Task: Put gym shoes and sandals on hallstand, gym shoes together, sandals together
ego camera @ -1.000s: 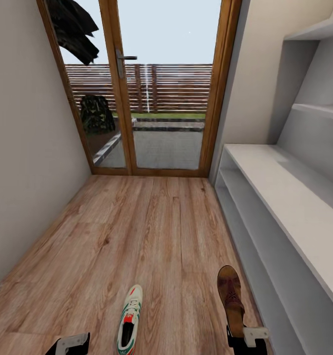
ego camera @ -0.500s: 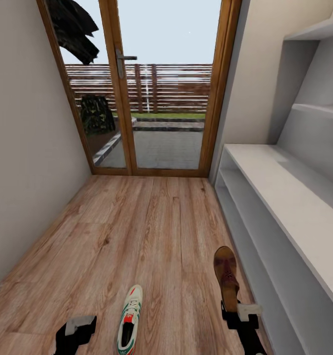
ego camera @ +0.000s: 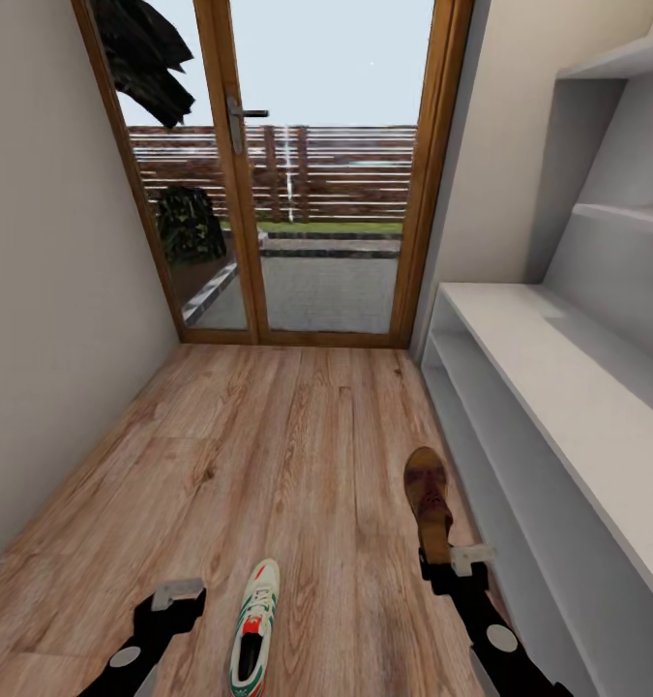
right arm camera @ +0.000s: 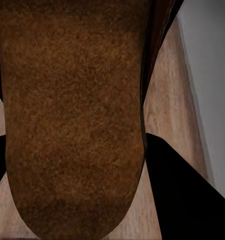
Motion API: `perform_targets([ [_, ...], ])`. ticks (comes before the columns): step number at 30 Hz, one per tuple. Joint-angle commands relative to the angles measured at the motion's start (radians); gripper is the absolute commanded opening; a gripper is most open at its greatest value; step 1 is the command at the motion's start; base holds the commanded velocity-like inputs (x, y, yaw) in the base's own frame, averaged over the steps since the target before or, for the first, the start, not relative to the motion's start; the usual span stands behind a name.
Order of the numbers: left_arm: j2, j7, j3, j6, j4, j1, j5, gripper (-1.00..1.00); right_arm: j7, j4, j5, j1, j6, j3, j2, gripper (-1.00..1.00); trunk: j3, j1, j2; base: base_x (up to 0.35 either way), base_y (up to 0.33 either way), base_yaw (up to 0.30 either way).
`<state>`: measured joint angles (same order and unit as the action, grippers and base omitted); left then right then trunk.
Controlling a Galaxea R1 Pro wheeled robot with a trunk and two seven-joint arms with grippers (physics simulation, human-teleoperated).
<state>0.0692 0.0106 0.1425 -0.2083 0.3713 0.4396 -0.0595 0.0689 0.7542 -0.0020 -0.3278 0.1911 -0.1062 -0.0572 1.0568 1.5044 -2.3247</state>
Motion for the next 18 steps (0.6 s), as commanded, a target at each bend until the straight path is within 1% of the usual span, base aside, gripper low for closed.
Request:
perform_targets([
  [1,0.000,0.000,0.000,-0.004,-0.002,0.001,-0.021,1.00,-0.012,0.006,-0.002,-0.001,-0.004,-0.006,-0.002,-1.00,0.001,0.000,0.000,0.000,0.000,0.000],
  [4,0.000,-0.001,-0.004,-0.004,-0.003,0.001,-0.037,1.00,-0.042,0.019,-0.002,-0.001,-0.014,-0.005,-0.005,-1.00,0.001,0.000,0.000,0.000,0.000,0.000],
  [10,-0.004,-0.002,-0.007,0.007,-0.003,0.007,-0.040,1.00,-0.049,0.023,-0.001,0.000,-0.016,-0.003,-0.006,-1.00,0.020,0.023,-0.042,0.000,0.000,0.000],
  [11,-0.012,0.001,0.001,0.003,-0.004,0.010,-0.036,1.00,-0.049,0.025,-0.001,0.000,-0.016,-0.003,-0.006,-1.00,0.023,0.027,-0.049,0.000,0.000,0.000],
  [13,-0.020,0.003,0.001,0.001,-0.004,0.009,-0.030,1.00,-0.049,0.025,-0.001,0.000,-0.016,-0.003,-0.006,-1.00,0.029,0.034,-0.063,0.000,0.000,0.000],
  [14,-0.025,0.005,0.001,0.000,-0.004,0.008,-0.021,1.00,-0.049,0.024,-0.001,0.000,-0.016,-0.003,-0.006,-1.00,0.032,0.038,-0.070,0.000,0.000,0.000],
  [18,-0.030,0.007,0.000,-0.004,-0.005,0.003,-0.005,1.00,-0.049,0.023,-0.001,0.000,-0.017,-0.002,-0.006,-1.00,0.048,0.053,-0.098,0.000,0.000,0.000],
])
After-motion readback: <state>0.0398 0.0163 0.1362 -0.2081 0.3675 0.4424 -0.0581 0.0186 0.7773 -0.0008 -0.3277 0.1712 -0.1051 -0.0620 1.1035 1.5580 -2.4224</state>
